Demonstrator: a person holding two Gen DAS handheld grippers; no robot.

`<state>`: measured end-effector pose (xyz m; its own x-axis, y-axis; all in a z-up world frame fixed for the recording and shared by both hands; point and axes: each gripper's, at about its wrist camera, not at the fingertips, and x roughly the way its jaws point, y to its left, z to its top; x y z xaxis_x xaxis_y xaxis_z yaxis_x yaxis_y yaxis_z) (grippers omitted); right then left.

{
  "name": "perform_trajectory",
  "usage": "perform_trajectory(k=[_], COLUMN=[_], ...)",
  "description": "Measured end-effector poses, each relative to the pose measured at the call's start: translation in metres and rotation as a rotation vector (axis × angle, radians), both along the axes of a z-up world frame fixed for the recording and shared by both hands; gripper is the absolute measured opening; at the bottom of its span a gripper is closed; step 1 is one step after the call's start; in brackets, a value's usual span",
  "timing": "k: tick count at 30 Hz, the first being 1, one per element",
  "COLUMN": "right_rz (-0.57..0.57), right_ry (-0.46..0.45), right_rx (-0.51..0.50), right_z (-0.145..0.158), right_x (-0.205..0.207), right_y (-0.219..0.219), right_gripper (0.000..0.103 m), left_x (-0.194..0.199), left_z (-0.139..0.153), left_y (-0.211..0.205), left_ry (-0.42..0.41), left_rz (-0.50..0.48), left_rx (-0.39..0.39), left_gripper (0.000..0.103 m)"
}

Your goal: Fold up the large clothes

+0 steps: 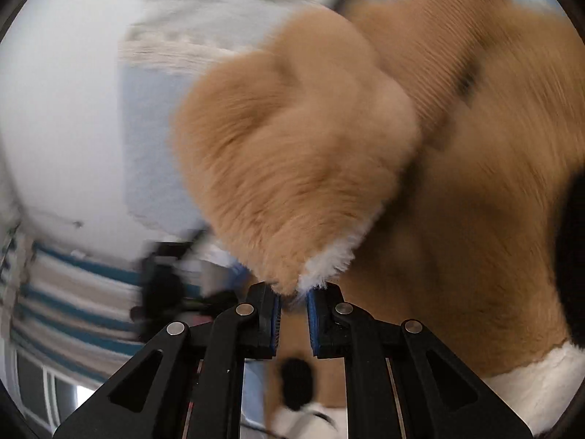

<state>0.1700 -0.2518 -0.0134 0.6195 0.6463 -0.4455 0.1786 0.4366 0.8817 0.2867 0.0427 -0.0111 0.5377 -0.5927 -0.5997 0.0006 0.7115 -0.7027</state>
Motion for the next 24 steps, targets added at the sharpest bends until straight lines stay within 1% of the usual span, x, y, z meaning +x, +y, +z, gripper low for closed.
perform_trajectory(k=[2,3,4,5,6,8,9,10,11,12,13,14,15,16,17,18,20,21,22,23,24], right_rz=[0.022,0.056,0.097,0.115,0.101,0.065,0.007,-0.024,-0.041,-0.04,-0.032,-0.009,0.013,0.039,0.093,0.144,0.202,0.248,0.262,0.275,0.295], right_ry=[-0.003,-0.011,-0.018,-0.033,-0.094,-0.183,-0.234,-0.27,-0.304,-0.324,-0.338,-0.365,-0.369,-0.383,-0.415,-0.4,-0.335,-0.256,-0.197,-0.167,-0.135], right_rx=[-0.036,-0.052,-0.1,-0.174,-0.293,-0.416,-0.488,-0.526,-0.563,-0.622,-0.662,-0.687,-0.714,-0.748,-0.76,-0.761,-0.796,-0.848,-0.869,-0.877,-0.939], right_z=[0.0,0.007,0.017,0.03,0.052,0.081,0.101,0.113,0.123,0.136,0.144,0.152,0.155,0.156,0.155,0.144,0.125,0.107,0.093,0.082,0.067], right_x=[0.004,0.006,0.007,0.005,-0.001,-0.008,-0.009,-0.007,0.0,0.015,0.027,0.045,0.054,0.069,0.084,0.094,0.111,0.124,0.128,0.127,0.123], right_y=[-0.001,-0.002,-0.002,-0.003,-0.009,-0.021,-0.032,-0.039,-0.044,-0.047,-0.045,-0.043,-0.039,-0.032,-0.024,-0.02,-0.01,-0.003,-0.003,-0.005,-0.008], right_gripper=[0.017,0.02,0.023,0.023,0.024,0.026,0.027,0.03,0.033,0.042,0.045,0.045,0.045,0.045,0.045,0.045,0.045,0.045,0.045,0.045,0.041], left_x=[-0.001,0.0,0.002,0.005,0.009,0.017,0.018,0.021,0.022,0.023,0.023,0.023,0.024,0.025,0.026,0.031,0.04,0.045,0.048,0.051,0.053], left_z=[0.016,0.024,0.03,0.035,0.038,0.039,0.038,0.036,0.032,0.03,0.028,0.026,0.023,0.018,0.013,0.006,-0.007,-0.011,-0.015,-0.02,-0.025], left_y=[-0.008,-0.013,-0.018,-0.024,-0.031,-0.05,-0.056,-0.064,-0.072,-0.079,-0.087,-0.094,-0.104,-0.114,-0.118,-0.116,-0.102,-0.096,-0.088,-0.082,-0.078], left_ry=[-0.043,-0.063,-0.081,-0.092,-0.096,-0.094,-0.095,-0.091,-0.074,-0.064,-0.065,-0.065,-0.057,-0.039,-0.022,0.007,0.072,0.081,0.092,0.098,0.1], left_rz=[-0.02,-0.03,-0.046,-0.067,-0.086,-0.125,-0.13,-0.151,-0.177,-0.199,-0.227,-0.239,-0.258,-0.292,-0.3,-0.292,-0.232,-0.199,-0.156,-0.145,-0.156], left_rx=[0.028,0.029,0.009,-0.006,-0.001,0.056,0.08,0.094,0.09,0.074,0.082,0.125,0.213,0.309,0.352,0.36,0.364,0.391,0.43,0.439,0.428], left_gripper=[0.081,0.081,0.081,0.081,0.081,0.081,0.081,0.081,0.081,0.081,0.081,0.081,0.081,0.081,0.081,0.081,0.08,0.08,0.08,0.08,0.08])
